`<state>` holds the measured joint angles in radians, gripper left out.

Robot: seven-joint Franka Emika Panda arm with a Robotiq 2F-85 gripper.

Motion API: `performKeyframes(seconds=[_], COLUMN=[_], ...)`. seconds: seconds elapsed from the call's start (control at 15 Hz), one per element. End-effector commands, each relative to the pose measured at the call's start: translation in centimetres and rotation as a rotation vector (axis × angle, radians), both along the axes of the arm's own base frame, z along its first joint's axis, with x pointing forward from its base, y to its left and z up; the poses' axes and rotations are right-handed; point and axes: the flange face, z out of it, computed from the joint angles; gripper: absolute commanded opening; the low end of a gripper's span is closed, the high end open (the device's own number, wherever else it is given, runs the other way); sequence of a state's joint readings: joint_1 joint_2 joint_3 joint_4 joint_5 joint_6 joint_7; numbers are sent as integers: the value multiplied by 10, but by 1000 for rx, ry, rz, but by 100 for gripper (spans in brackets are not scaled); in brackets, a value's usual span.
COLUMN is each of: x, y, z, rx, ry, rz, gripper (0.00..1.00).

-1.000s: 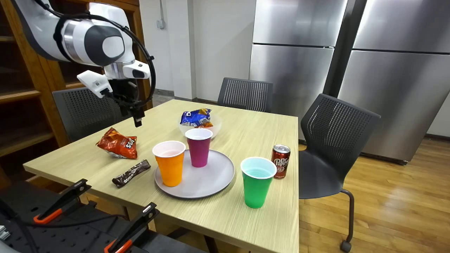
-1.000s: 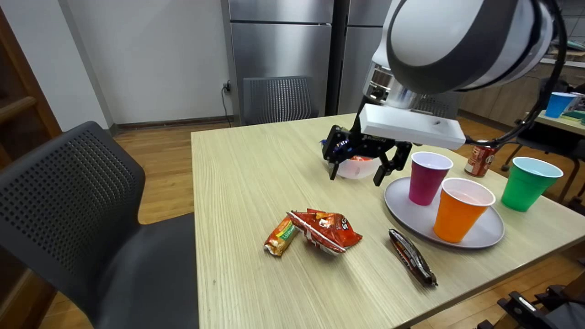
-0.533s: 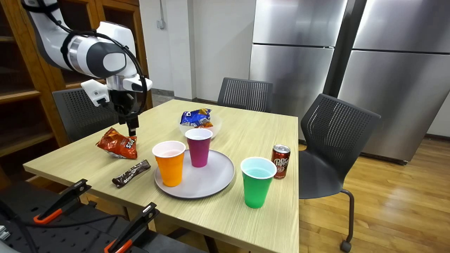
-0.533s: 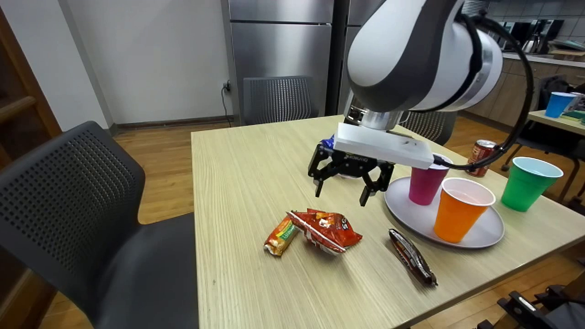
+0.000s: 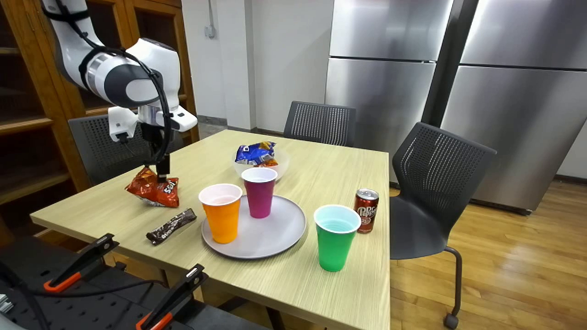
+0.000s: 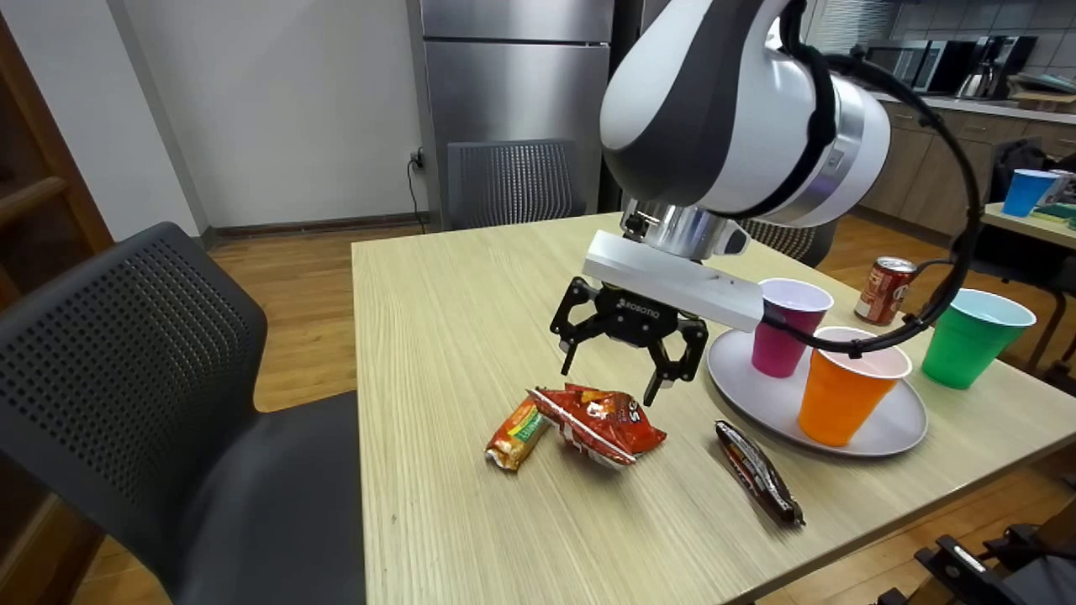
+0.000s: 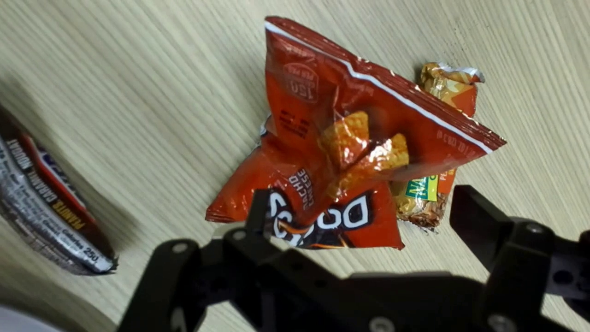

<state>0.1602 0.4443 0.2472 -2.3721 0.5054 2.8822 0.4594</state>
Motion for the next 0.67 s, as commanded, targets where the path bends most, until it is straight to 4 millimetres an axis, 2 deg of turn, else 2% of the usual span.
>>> performKeyframes(seconds=[0.0,0.2,0.6], x=[8,9,6], y=[-8,-16,-19], z=[-4,-7,-14], rx=[55,80,113], ry=[37,55,97], rz=[-51,-88,-91], gripper=[100,100,100])
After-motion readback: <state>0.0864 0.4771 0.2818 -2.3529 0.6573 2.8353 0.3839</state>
